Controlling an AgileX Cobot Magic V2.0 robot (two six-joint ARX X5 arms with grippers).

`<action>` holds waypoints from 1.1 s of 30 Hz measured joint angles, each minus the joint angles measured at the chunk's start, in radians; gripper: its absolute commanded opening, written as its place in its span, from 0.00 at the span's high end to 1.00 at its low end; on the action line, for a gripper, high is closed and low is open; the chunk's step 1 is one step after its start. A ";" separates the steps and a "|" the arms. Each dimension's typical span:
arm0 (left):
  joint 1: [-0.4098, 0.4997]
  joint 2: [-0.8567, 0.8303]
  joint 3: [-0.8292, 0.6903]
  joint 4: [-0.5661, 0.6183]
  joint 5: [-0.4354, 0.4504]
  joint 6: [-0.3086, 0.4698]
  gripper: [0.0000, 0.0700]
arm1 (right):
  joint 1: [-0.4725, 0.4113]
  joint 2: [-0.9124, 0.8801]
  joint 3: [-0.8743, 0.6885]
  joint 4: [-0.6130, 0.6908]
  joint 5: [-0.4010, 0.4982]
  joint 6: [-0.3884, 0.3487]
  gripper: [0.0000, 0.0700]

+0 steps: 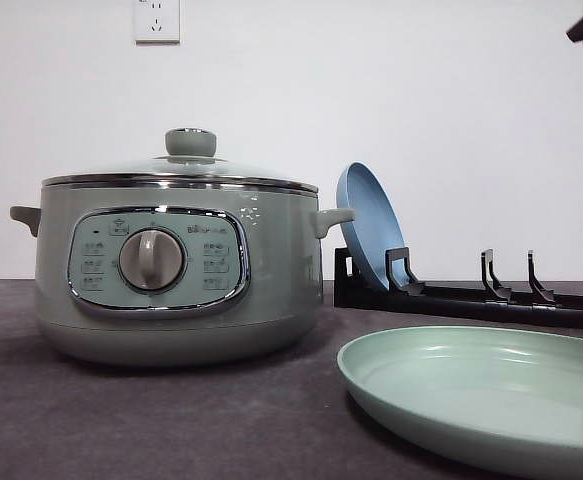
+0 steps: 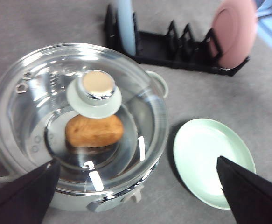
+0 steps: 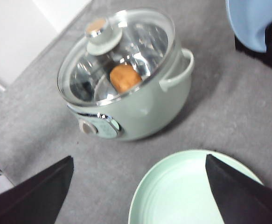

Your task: Transfer potato from steamer to green plate

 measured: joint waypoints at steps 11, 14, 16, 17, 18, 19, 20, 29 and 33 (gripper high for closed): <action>-0.073 0.316 0.306 -0.172 -0.162 0.052 0.00 | 0.000 -0.007 0.000 0.088 -0.069 0.000 0.18; -0.103 0.406 0.395 -0.189 -0.216 0.053 0.00 | 0.000 -0.007 0.000 0.089 -0.069 0.000 0.18; -0.118 0.465 0.454 -0.205 -0.235 0.054 0.00 | 0.000 -0.007 0.000 0.089 -0.069 0.000 0.18; -0.124 0.493 0.480 -0.211 -0.242 0.055 0.00 | 0.000 -0.007 0.000 0.089 -0.069 0.000 0.18; -0.131 0.525 0.508 -0.215 -0.249 0.055 0.00 | 0.000 -0.007 0.000 0.089 -0.069 0.000 0.18; -0.136 0.553 0.531 -0.216 -0.254 0.056 0.00 | 0.000 -0.007 0.000 0.089 -0.069 0.000 0.18; -0.142 0.580 0.552 -0.217 -0.260 0.056 0.00 | 0.000 -0.007 0.000 0.089 -0.069 0.000 0.18; -0.180 0.764 0.638 -0.241 -0.321 0.070 0.00 | 0.000 -0.007 0.000 0.089 -0.069 0.000 0.18; -0.183 0.801 0.638 -0.254 -0.322 0.070 0.00 | 0.000 -0.007 0.000 0.087 -0.069 0.000 0.18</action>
